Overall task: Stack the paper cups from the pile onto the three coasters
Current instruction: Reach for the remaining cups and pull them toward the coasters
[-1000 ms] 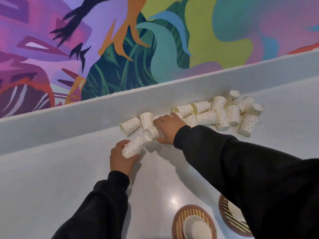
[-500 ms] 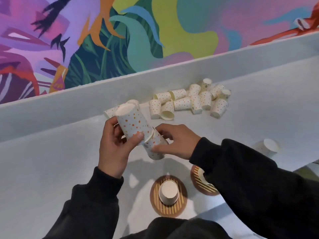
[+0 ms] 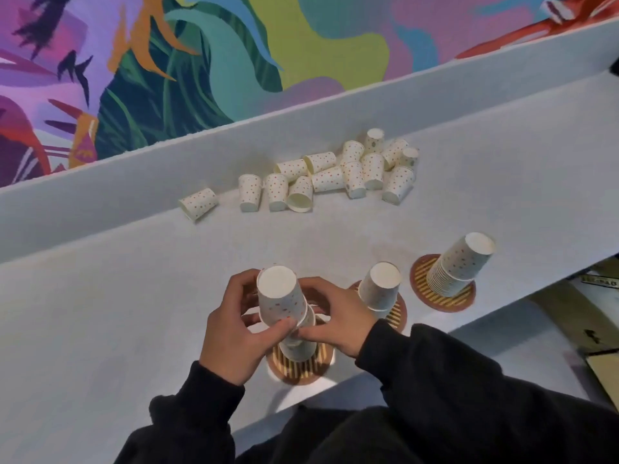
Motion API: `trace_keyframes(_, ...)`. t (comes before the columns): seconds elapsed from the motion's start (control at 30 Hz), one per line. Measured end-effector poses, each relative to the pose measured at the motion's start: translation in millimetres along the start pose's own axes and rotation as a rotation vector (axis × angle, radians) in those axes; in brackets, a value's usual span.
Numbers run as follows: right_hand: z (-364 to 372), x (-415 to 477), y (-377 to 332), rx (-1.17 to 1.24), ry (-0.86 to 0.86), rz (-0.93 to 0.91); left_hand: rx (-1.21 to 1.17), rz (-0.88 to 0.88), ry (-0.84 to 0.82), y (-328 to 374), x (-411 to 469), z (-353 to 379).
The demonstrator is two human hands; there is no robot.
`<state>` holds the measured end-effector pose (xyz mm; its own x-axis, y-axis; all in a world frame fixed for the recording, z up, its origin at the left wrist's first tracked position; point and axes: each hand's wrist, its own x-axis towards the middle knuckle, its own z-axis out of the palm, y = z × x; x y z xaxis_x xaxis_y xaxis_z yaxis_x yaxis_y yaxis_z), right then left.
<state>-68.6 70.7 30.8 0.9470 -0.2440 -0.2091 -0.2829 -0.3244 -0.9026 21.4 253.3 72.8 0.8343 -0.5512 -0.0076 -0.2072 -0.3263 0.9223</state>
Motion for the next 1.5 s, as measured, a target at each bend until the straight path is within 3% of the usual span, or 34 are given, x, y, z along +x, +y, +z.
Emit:
trace_keyframes(0.33, 22, -5, 40, -0.134, -0.115, 0.089, 0.043, -0.091, 0.02, -46, -15, 25)
trace_keyframes(0.87, 28, 1, 69, -0.268, -0.122, 0.151, 0.091, -0.265, -0.052, -95, -23, 51)
trace_keyframes(1.17, 28, 8, 68, -0.338, -0.18, 0.111, 0.225, -0.285, -0.16, -110, -16, 52)
trace_keyframes(1.5, 37, 13, 79, -0.564, -0.146, 0.07, 0.341, -0.168, -0.249, -111, -8, 51)
